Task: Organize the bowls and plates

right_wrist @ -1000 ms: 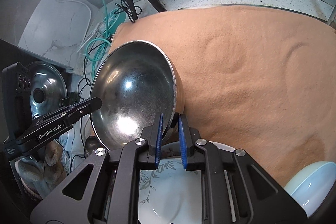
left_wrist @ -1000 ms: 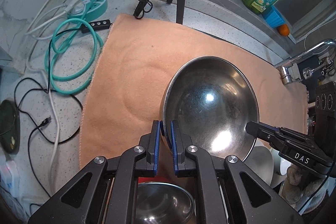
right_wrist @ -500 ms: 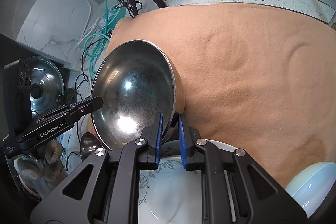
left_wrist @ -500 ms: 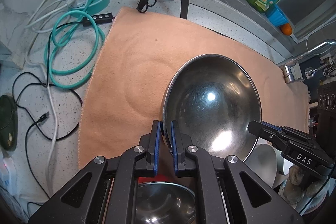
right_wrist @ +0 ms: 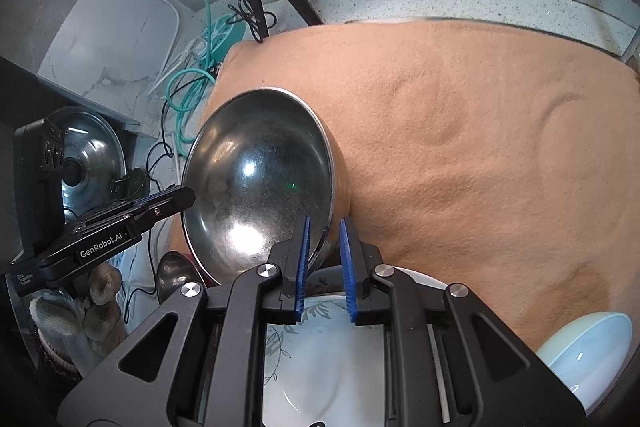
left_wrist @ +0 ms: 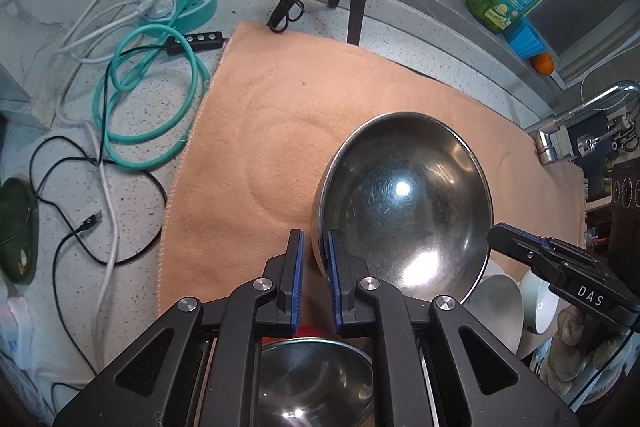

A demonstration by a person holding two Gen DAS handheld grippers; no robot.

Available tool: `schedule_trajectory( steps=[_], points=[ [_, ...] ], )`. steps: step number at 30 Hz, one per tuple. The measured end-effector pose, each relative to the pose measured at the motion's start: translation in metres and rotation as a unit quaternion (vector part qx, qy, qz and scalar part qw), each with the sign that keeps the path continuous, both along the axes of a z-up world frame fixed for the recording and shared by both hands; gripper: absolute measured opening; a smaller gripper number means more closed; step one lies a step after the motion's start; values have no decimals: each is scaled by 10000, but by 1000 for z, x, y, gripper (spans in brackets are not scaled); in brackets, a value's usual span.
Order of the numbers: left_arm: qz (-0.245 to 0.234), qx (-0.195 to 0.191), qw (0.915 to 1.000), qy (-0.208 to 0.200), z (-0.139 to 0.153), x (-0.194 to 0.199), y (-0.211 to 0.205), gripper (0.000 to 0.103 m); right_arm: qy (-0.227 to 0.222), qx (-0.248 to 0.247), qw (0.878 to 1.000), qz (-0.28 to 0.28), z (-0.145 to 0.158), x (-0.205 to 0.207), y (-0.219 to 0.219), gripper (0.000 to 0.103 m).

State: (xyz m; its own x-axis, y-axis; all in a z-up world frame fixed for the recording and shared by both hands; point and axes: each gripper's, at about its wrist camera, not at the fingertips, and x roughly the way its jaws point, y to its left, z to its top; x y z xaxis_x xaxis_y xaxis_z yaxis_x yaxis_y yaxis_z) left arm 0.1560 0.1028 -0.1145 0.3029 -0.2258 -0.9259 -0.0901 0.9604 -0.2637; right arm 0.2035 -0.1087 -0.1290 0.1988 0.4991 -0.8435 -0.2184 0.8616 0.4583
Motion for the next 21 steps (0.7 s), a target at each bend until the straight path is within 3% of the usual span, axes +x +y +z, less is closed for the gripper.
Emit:
schedule_trajectory(
  steps=[11,21],
  points=[
    [384,-208,9965,-708,39,-37,18,10,-438,320,9985,19,44,-26,-21,15],
    [572,-43,9936,-976,48,-92,21,10,-542,887,9941,297,74,-70,-23,15]
  ],
)
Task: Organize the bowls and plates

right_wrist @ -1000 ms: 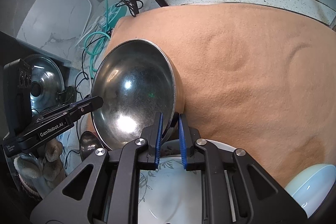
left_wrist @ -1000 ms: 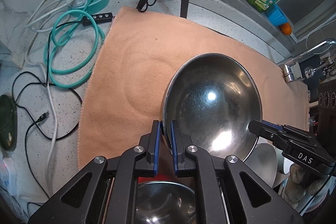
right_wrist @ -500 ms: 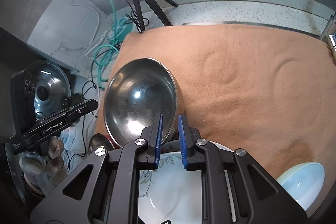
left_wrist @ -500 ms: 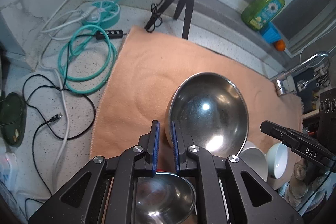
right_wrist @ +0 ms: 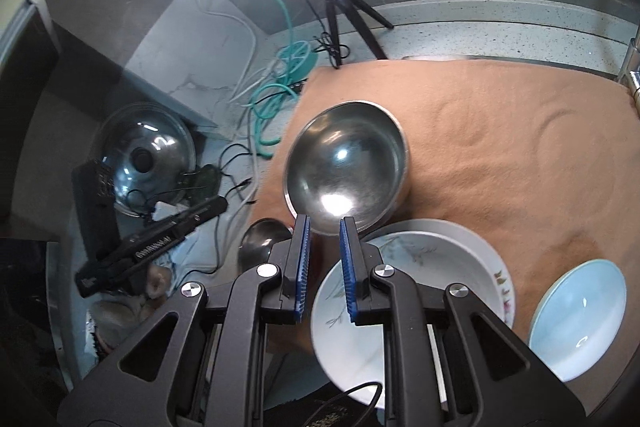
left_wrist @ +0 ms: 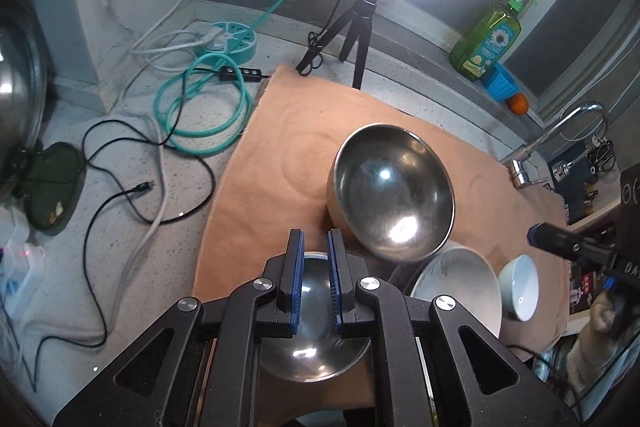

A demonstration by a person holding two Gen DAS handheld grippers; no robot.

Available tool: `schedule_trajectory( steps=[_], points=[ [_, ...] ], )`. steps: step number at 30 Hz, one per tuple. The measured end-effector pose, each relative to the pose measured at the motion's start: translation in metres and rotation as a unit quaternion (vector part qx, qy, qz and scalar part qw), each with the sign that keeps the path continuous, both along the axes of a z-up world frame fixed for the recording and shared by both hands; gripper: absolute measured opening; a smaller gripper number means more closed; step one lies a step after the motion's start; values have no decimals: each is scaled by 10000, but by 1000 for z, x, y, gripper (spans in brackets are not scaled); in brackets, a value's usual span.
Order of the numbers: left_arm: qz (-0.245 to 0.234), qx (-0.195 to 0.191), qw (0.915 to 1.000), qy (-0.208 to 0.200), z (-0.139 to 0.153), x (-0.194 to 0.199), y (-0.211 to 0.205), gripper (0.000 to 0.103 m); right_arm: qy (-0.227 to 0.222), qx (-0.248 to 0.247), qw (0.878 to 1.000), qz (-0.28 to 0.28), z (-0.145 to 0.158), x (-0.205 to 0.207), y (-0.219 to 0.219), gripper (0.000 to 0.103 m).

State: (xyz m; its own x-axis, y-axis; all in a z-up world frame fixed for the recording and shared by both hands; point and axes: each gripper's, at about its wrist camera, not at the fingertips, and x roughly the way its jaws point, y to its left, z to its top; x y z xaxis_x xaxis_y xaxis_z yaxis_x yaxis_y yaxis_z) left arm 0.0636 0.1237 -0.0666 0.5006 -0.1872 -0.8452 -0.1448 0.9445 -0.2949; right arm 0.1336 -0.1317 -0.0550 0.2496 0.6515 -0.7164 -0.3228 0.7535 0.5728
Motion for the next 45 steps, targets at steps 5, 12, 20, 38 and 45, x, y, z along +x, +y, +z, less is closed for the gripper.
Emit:
schedule_trajectory(
  steps=[5,12,20,38,45],
  points=[
    [222,-36,9997,2,-5,-24,10,10,-40,194,9998,78,8,-16,3,15],
    [413,-50,9987,282,-30,-42,19,10,6,29,9992,396,-8,-28,30,15],
    [520,-194,9972,511,-48,-52,28,10,236,-412,9963,716,-53,-29,68,15],
    [563,-547,9944,712,-67,-43,37,10,233,-1073,9891,981,-95,-12,114,15],
    [541,-651,9940,688,-69,-43,38,10,266,-1028,9896,968,-95,-11,114,15]
  ],
)
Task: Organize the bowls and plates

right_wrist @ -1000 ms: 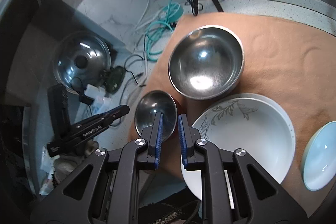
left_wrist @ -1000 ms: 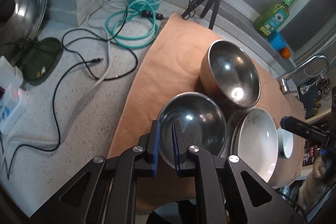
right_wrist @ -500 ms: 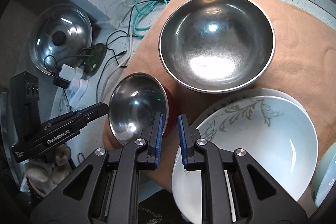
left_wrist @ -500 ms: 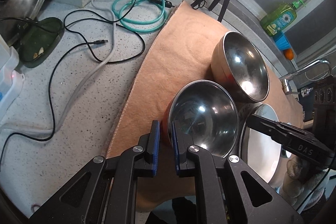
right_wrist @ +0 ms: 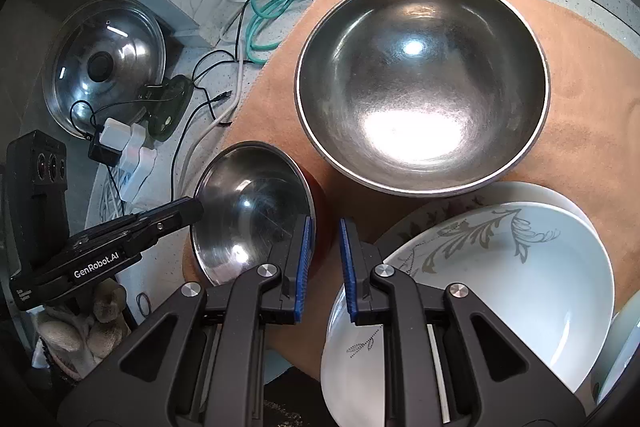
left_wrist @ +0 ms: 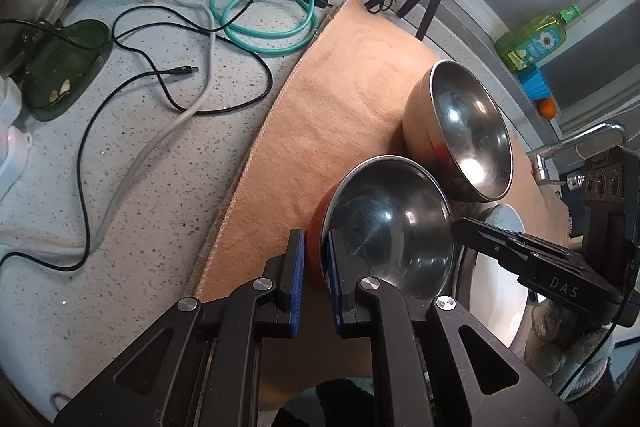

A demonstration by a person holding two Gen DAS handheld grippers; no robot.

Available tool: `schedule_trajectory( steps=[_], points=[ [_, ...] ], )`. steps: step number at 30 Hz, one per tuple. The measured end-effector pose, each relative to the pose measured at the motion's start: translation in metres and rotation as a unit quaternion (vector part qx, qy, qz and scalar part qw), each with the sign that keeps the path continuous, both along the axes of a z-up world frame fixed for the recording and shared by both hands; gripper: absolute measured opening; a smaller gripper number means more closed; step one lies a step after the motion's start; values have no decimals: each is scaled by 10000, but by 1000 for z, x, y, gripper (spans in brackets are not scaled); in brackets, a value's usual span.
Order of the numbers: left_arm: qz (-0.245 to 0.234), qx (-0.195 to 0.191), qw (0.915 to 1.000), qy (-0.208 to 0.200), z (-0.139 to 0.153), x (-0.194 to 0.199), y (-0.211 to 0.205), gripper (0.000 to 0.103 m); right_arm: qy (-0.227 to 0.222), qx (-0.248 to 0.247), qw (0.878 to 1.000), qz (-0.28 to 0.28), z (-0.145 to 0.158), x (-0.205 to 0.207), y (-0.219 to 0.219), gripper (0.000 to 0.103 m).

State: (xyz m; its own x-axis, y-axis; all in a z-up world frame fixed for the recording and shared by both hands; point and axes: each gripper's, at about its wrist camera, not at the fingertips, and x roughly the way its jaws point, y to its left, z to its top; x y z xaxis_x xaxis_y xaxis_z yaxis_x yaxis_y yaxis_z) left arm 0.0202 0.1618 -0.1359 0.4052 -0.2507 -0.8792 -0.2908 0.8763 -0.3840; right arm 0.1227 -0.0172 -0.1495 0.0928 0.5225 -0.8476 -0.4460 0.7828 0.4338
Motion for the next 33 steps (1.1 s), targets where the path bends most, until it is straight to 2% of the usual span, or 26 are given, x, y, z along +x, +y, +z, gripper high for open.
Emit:
schedule_trajectory(
  steps=[8,17,33],
  points=[
    [-53,54,10000,-43,-5,-5,-7,10,55,-2,9998,192,-5,-2,5,15],
    [-182,476,9984,-225,1,-7,-20,6,40,49,9995,298,-10,-8,7,10],
    [-128,300,9993,-192,-1,-9,-16,6,-87,46,9993,370,-8,-12,7,8]
  ],
)
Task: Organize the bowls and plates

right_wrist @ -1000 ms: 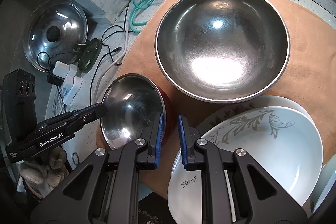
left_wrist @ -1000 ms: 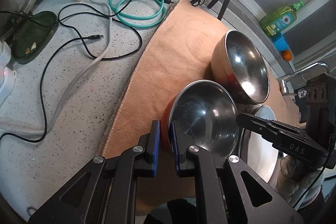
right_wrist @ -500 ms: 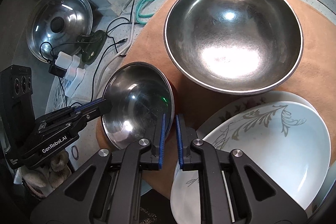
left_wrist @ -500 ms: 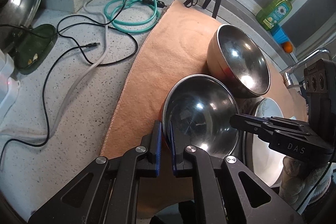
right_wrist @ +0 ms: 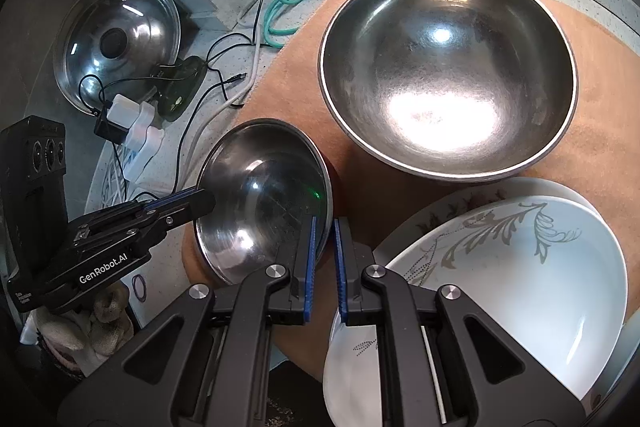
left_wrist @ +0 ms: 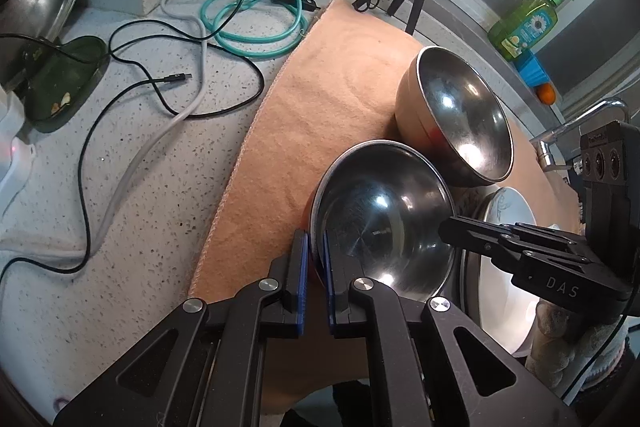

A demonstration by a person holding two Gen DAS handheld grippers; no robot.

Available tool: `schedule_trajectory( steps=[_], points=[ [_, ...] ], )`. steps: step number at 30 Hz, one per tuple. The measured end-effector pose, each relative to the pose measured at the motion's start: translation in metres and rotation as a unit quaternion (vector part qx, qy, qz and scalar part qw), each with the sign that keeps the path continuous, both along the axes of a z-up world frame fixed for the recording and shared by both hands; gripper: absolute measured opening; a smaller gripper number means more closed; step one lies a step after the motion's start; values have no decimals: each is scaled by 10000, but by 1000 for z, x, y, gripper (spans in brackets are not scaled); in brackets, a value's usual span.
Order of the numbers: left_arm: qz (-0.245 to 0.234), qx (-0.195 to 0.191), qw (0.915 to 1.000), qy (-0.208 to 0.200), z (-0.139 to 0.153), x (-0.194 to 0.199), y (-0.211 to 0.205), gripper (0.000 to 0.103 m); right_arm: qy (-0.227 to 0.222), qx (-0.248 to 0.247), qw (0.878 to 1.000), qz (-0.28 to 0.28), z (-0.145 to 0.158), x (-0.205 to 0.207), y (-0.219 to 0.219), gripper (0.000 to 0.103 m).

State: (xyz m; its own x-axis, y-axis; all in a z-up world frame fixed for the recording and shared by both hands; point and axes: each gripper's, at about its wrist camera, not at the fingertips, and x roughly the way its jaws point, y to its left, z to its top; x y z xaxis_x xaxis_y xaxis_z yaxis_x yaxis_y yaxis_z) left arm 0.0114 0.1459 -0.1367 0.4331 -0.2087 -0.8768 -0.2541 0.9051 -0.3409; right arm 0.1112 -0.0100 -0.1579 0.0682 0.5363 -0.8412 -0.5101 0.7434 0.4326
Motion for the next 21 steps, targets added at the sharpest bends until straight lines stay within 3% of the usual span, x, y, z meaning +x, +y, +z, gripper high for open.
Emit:
schedule_trajectory(
  steps=[10,21],
  points=[
    [15,-18,9999,-126,17,0,1,6,130,210,9996,-146,11,3,-8,8],
    [-151,23,9985,-521,55,21,-2,6,64,593,9975,-381,48,13,-26,8]
  ],
)
